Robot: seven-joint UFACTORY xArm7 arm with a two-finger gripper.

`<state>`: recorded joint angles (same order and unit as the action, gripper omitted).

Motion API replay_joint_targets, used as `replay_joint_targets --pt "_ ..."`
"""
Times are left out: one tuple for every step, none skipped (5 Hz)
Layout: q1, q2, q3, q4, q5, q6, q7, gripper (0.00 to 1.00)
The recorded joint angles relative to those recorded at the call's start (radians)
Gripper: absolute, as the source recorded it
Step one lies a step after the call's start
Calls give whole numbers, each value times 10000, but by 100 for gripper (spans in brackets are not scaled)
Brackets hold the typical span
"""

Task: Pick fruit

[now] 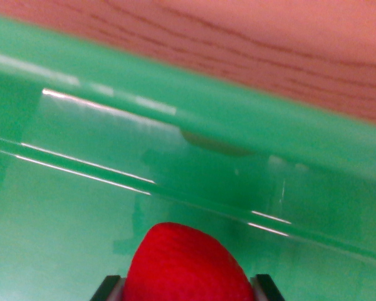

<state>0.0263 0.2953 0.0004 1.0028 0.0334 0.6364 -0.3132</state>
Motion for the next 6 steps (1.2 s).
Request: replay_joint_targets --pt "1 -158 -3 219 -8 377 10 100" --pt "1 -158 -3 219 -8 377 10 100" --pt "2 -329 -6 456 -16 784 22 100" --pt "2 -329 -6 456 -16 784 22 100" --pt "3 -504 -9 698 -25 1202 33 100" --pt "3 -504 -9 698 -25 1202 33 100"
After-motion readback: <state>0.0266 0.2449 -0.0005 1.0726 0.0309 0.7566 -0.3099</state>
